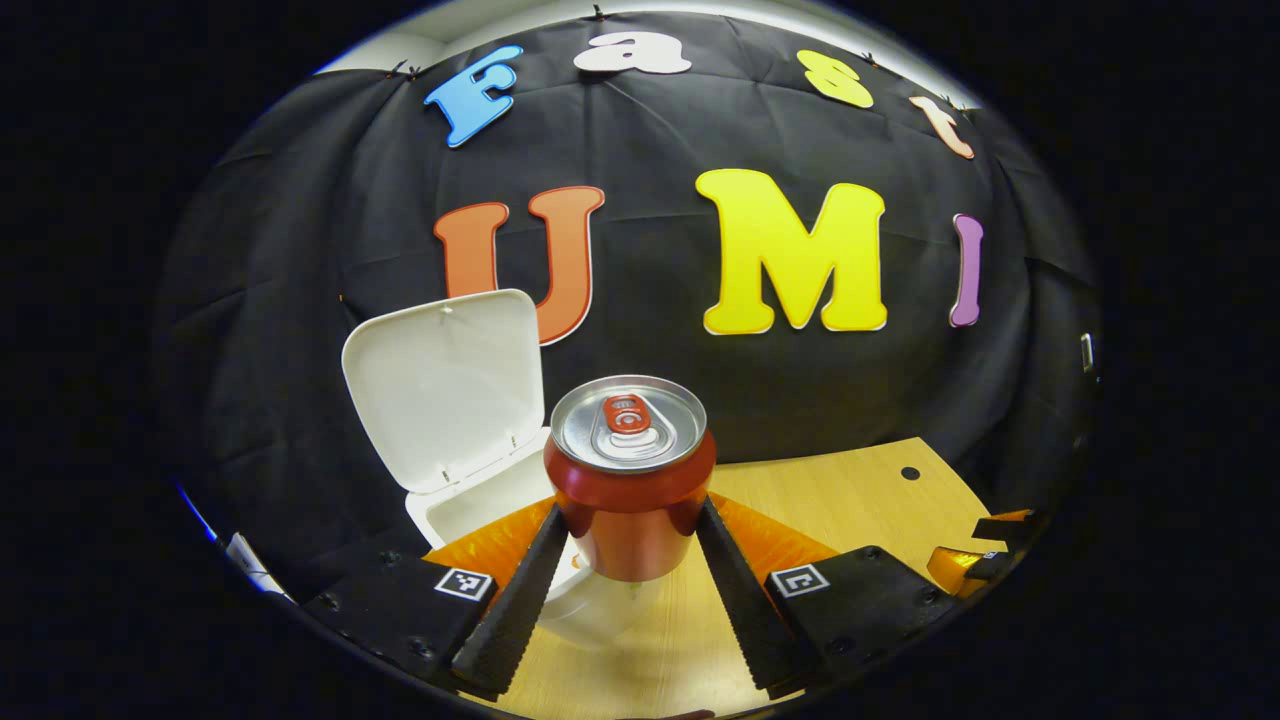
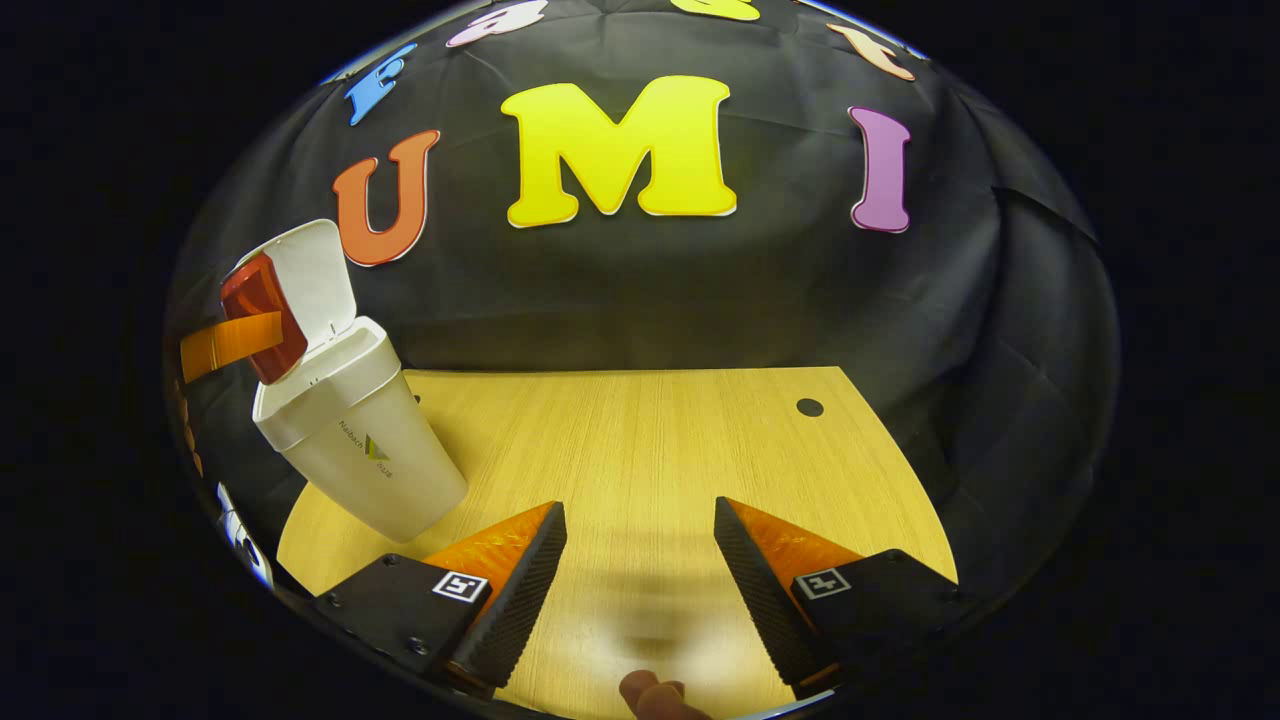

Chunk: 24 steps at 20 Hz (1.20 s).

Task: Press the lid of the desktop garbage bin to open it, pick up the crumpled paper on the desktop and throw it into the bin, then pick up the pop can on the desktop and drop it into the bin, and finally close the garbage bin lid.

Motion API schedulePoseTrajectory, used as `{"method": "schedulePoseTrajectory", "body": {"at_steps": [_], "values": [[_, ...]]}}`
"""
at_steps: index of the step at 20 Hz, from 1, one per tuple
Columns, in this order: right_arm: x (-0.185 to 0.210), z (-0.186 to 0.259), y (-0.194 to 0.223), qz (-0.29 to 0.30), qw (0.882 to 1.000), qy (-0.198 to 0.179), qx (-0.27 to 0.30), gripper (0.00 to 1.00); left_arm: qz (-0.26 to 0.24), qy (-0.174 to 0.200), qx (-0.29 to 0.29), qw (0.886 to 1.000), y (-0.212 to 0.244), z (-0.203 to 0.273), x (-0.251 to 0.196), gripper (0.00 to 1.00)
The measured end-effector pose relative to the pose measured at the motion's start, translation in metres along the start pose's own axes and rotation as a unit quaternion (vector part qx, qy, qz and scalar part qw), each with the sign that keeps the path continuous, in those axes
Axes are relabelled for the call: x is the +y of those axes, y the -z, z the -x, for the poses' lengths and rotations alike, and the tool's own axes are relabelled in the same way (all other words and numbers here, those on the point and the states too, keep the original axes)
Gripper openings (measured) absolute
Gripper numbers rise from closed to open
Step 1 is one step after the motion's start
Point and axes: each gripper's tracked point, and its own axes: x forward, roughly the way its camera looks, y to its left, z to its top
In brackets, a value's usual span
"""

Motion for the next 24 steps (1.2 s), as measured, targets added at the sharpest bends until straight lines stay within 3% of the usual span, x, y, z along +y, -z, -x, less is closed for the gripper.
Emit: {"method": "schedulePoseTrajectory", "body": {"at_steps": [7, 12, 19, 24], "values": [[0.020, -0.015, 0.003, 0.009, 1.000, 0.004, 0.011, 0.95, 0.008, -0.023, 0.007, 1.000, -0.003, -0.045, 0.030, 0.85], [0.029, -0.019, 0.006, 0.022, 1.000, 0.010, 0.017, 0.95, 0.025, -0.018, 0.026, 0.999, 0.013, -0.062, 0.036, 0.86], [0.034, -0.020, 0.016, 0.027, 0.999, 0.015, 0.027, 0.95, 0.041, -0.025, 0.027, 0.998, 0.018, -0.067, 0.042, 0.87], [0.036, -0.021, 0.016, 0.025, 0.999, 0.010, 0.027, 0.95, 0.024, -0.029, 0.013, 0.999, 0.008, -0.062, 0.041, 0.88]]}}
